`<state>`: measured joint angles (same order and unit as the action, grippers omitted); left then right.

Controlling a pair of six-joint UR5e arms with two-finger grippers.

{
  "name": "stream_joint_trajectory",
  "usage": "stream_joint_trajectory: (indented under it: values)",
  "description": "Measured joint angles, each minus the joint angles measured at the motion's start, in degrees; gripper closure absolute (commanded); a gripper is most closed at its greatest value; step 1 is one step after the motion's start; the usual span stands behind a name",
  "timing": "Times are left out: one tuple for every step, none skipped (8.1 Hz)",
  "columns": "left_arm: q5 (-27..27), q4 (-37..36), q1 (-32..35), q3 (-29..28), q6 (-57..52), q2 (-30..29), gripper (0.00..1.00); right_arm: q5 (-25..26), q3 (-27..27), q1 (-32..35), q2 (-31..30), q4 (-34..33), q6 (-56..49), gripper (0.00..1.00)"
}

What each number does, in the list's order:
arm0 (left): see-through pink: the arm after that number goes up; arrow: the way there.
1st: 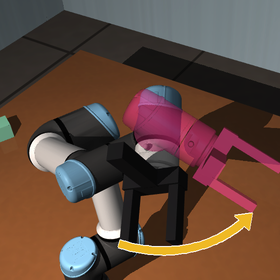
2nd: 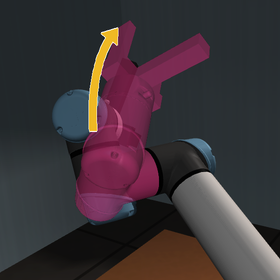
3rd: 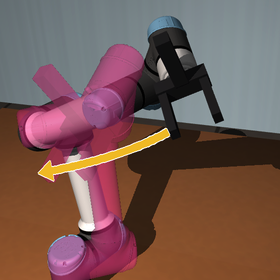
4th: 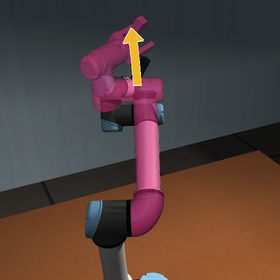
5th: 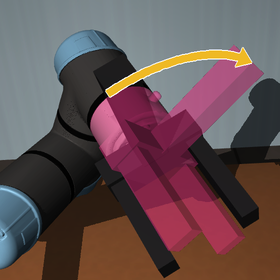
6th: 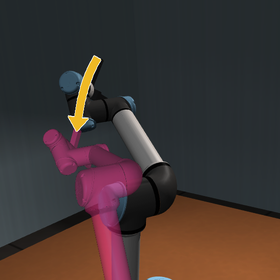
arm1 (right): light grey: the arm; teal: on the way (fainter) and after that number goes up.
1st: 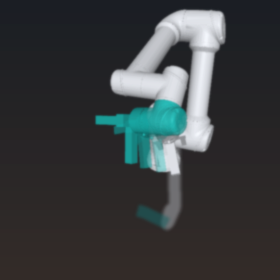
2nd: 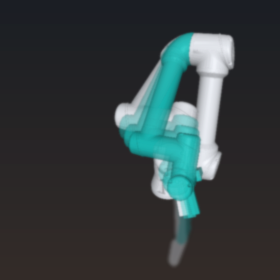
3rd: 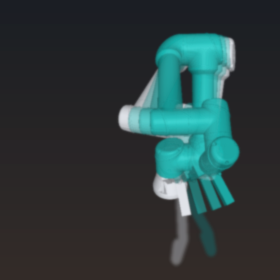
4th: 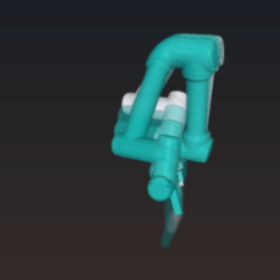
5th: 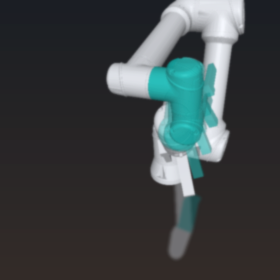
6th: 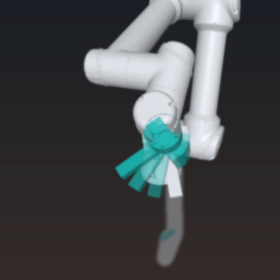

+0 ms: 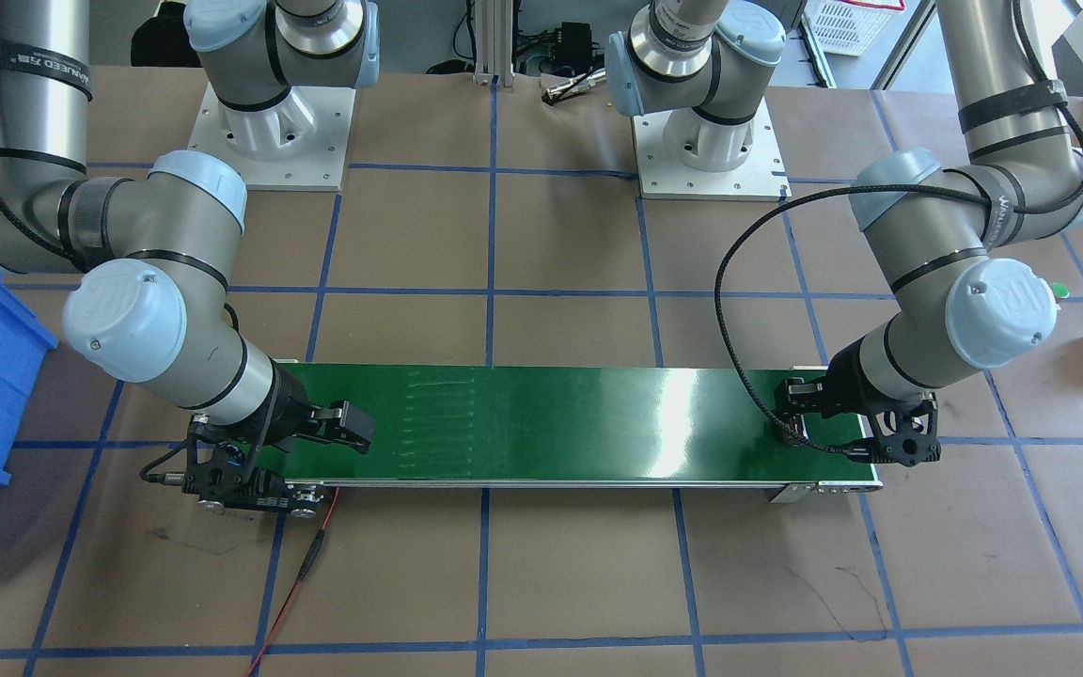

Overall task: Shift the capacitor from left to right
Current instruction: 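Lower the capacitor onto the near end of the green belt, open left gripper, then raise the open left gripper away from the belt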

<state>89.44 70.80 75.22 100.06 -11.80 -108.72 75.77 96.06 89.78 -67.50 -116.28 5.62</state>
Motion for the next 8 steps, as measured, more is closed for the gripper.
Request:
stream_joint_trajectory:
  values:
    - [0.01,0.07,0.31,0.03,0.80,0.10,0.04,0.02,0.00,-0.01,0.00,0.00,0.00,0.00]
    - [0.13,0.61,1.47,-0.12,2.89,0.58,0.00,0.03,0.00,-0.03,0.00,0.00,0.00,0.00]
    - [0.22,2.43,3.49,-0.30,5.45,1.63,0.00,0.01,0.00,-0.04,0.00,0.00,0.04,0.00]
    - [0.26,4.52,5.62,-0.75,7.44,3.90,0.00,0.00,0.00,-0.01,0.00,0.05,0.07,0.00]
    - [0.28,6.98,7.06,-1.53,8.44,6.99,0.00,0.00,0.00,0.01,0.00,0.11,0.08,0.00]
    - [0.32,10.28,8.34,-2.80,8.93,10.34,0.00,-0.01,0.00,0.00,-0.04,0.20,0.10,0.00]
    - [0.46,14.85,9.93,-5.45,9.52,13.49,0.00,-0.05,0.09,-0.01,-0.08,0.33,0.17,0.00]
    - [0.56,20.75,11.24,-9.61,9.96,15.90,0.00,-0.07,0.53,-0.03,-0.18,0.51,0.26,0.00]
